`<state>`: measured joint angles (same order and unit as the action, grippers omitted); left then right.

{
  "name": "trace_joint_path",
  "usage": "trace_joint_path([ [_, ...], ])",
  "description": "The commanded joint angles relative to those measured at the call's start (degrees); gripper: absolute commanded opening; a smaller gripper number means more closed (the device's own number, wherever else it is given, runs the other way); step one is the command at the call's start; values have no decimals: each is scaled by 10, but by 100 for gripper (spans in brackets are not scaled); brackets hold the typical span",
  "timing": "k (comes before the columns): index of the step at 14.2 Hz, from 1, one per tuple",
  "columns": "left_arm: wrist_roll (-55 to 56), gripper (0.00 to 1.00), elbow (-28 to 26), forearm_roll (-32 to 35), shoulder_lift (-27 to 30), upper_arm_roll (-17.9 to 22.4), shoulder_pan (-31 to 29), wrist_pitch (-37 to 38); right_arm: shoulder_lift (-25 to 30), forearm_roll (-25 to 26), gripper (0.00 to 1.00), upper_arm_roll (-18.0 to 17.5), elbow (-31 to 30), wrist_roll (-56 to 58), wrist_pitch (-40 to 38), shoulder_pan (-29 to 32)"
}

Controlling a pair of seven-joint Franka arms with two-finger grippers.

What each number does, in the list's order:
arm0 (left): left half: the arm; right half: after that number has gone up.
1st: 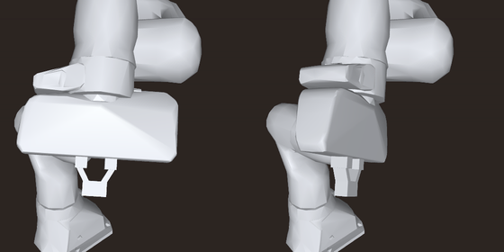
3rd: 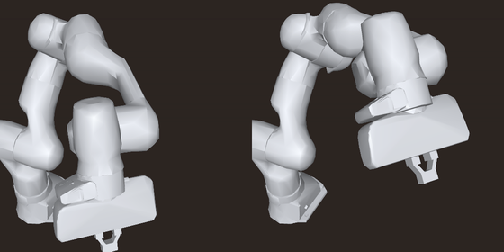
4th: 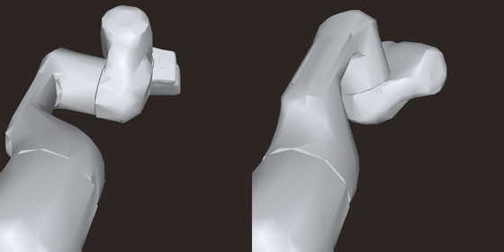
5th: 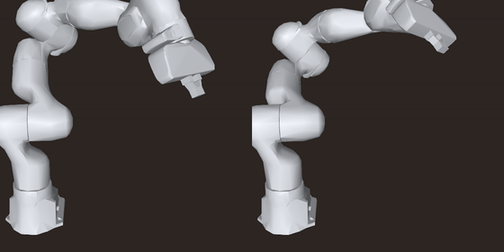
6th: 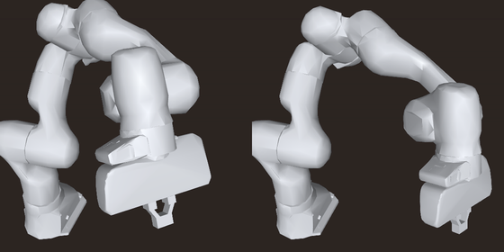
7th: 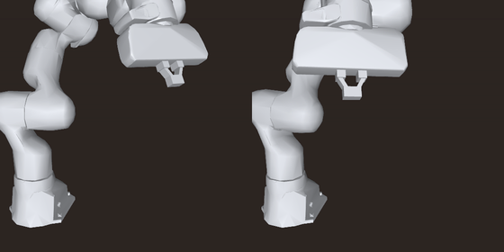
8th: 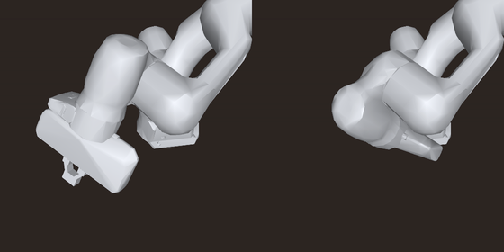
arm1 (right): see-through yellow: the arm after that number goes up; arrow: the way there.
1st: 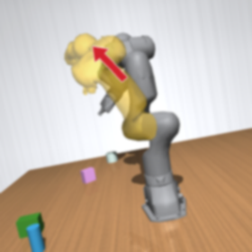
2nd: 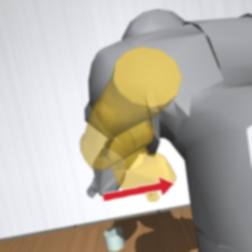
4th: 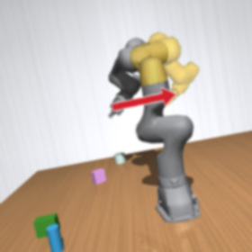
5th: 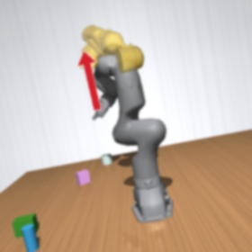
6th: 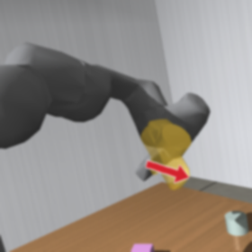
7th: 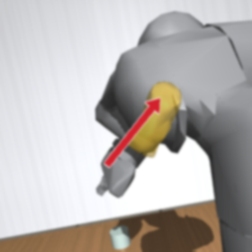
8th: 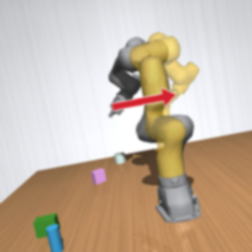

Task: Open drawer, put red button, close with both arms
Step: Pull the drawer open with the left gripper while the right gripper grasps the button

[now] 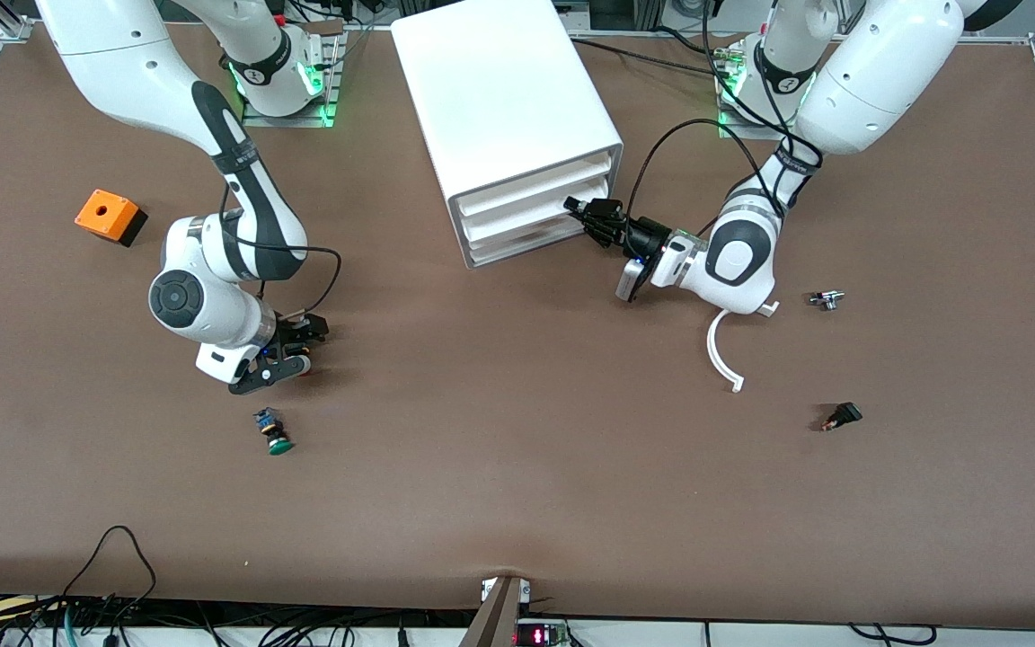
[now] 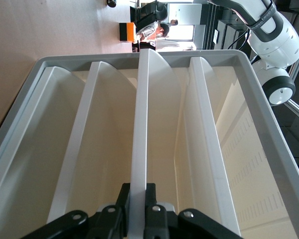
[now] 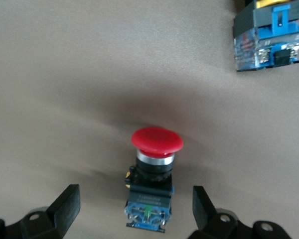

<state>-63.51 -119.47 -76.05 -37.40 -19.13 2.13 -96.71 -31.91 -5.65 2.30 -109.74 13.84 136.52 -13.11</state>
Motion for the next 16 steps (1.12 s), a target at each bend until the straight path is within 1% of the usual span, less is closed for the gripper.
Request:
trace_joint_path([
  [1, -17, 0, -3, -9, -1, -1, 4, 1, -1, -5, 100, 2, -5, 13, 10, 1],
  [3, -17, 0, -3, -9, -1, -1, 3, 2, -3, -6, 99, 2, -6, 13, 14, 4],
  [5, -15, 0, -2, -9, -1, 0, 2, 2, -3, -5, 97, 3, -6, 13, 12, 5],
  [8, -8, 0, 4, -9, -1, 0, -2, 1, -6, -5, 87, 4, -6, 13, 11, 8],
  [9, -8, 0, 6, -9, -1, 1, -3, 1, -6, -5, 82, 4, -6, 13, 11, 8],
  [10, -7, 0, 7, -9, -1, 2, -3, 1, -6, -5, 64, 4, -6, 14, 9, 8],
  [12, 4, 0, 20, -6, -1, 5, -7, 1, -6, -4, 64, 4, -6, 18, 9, 8],
  [14, 12, 0, 27, -6, -1, 8, -10, 1, -6, -4, 61, 4, -6, 32, 9, 8],
  [15, 16, 0, 31, -6, -1, 7, -13, 1, -5, -4, 53, 6, -7, 44, 9, 8],
  [16, 30, 0, 48, -4, -1, 9, -23, 1, -3, -3, 39, 7, -7, 48, 8, 8],
])
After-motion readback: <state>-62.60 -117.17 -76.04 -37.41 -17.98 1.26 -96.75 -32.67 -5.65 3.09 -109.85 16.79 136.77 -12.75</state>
